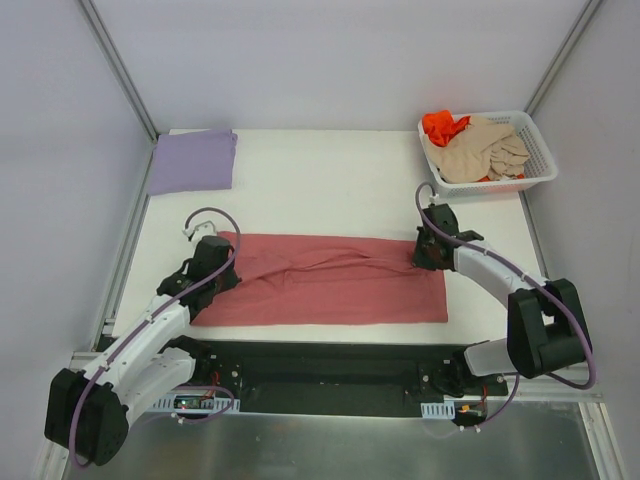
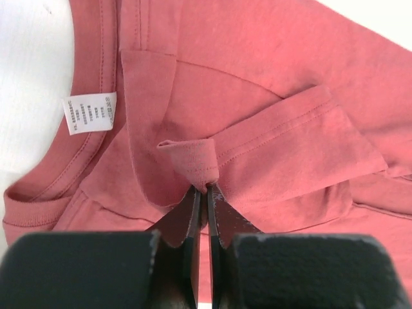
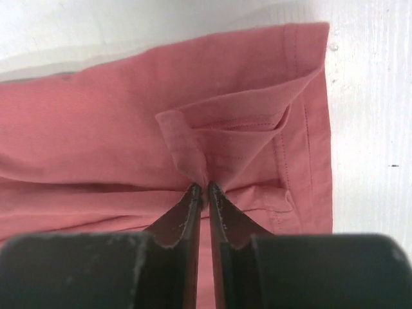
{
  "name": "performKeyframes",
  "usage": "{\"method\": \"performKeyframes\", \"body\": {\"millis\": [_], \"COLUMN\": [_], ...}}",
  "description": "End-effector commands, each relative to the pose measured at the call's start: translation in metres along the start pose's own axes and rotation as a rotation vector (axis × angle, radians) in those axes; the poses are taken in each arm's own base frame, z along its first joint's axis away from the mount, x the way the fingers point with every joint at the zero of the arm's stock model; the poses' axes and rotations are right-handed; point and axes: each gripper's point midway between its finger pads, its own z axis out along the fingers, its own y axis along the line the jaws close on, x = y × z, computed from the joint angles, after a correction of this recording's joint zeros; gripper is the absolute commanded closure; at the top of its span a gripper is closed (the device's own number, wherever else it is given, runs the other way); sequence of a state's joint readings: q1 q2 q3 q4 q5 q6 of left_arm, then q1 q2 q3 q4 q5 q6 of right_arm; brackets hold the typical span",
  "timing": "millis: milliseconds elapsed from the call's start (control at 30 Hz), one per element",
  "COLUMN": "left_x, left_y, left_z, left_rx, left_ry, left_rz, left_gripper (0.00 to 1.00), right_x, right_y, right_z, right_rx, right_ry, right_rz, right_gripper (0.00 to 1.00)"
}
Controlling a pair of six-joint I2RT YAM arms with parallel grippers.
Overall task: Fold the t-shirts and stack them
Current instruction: Fold the other side of the tshirt into a rectangle
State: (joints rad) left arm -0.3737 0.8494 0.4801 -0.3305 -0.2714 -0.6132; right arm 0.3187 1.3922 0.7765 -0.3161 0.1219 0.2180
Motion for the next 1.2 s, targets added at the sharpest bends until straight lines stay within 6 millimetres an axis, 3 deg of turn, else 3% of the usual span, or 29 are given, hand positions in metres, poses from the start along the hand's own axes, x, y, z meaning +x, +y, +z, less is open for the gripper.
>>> {"method": "performKeyframes", "body": {"millis": [0,33,100,167,200,233,300,333,433,533,600,700,800,933,1067,1167], "left_x": [0.016,0.018,0.024,0.027,0.025,0.028,0.018,0.012,-0.011,-0.032,-0.040,-0.046,-0.039,-0.015,0.006,0.018], "left_y": [0.011,0.015,0.032,0.038,0.033,0.032,0.026,0.024,0.010,-0.017,-0.037,-0.065,-0.080,-0.060,-0.034,-0.014], "left_z": [-0.004,-0.007,-0.019,-0.031,-0.039,-0.044,-0.056,-0.060,-0.070,-0.067,-0.054,-0.031,-0.003,0.029,0.048,0.055], "left_rx": [-0.054,-0.076,-0.156,-0.182,-0.168,-0.159,-0.130,-0.119,-0.067,0.018,0.069,0.128,0.142,0.022,-0.050,-0.103], "left_ry": [0.059,0.064,0.085,0.104,0.116,0.136,0.122,0.105,0.055,0.035,0.045,0.077,0.139,0.217,0.278,0.306], "left_rz": [-0.034,-0.051,-0.085,-0.123,-0.153,-0.164,-0.175,-0.173,-0.178,-0.136,-0.107,-0.090,-0.066,-0.058,-0.103,-0.120], "left_gripper": [1.00,1.00,0.95,0.93,0.86,0.65,0.06,0.01,0.01,0.01,0.01,0.01,0.01,0.01,0.01,0.01], "right_x": [0.008,0.013,0.022,0.035,0.040,0.040,0.036,0.029,0.003,-0.016,-0.024,-0.030,-0.036,-0.024,-0.008,-0.003], "right_y": [-0.011,-0.018,-0.034,-0.046,-0.049,-0.051,-0.050,-0.045,-0.012,0.034,0.055,0.060,0.051,0.013,-0.023,-0.058], "right_z": [-0.005,-0.009,-0.018,-0.031,-0.038,-0.045,-0.058,-0.063,-0.072,-0.079,-0.074,-0.043,-0.018,0.001,-0.002,-0.017], "right_rx": [0.035,0.068,0.133,0.170,0.171,0.163,0.131,0.102,-0.084,-0.290,-0.326,-0.177,0.000,0.247,0.365,0.440], "right_ry": [0.009,0.017,0.030,0.055,0.054,0.038,-0.007,-0.038,-0.152,-0.162,-0.135,-0.052,0.017,0.091,0.106,0.095], "right_rz": [-0.004,0.000,0.011,0.018,0.018,0.021,0.020,0.020,-0.030,-0.103,-0.171,-0.256,-0.293,-0.288,-0.257,-0.184], "right_gripper": [0.85,0.81,0.62,0.55,0.50,0.43,0.30,0.23,0.04,0.04,0.04,0.04,0.04,0.04,0.04,0.04]}}
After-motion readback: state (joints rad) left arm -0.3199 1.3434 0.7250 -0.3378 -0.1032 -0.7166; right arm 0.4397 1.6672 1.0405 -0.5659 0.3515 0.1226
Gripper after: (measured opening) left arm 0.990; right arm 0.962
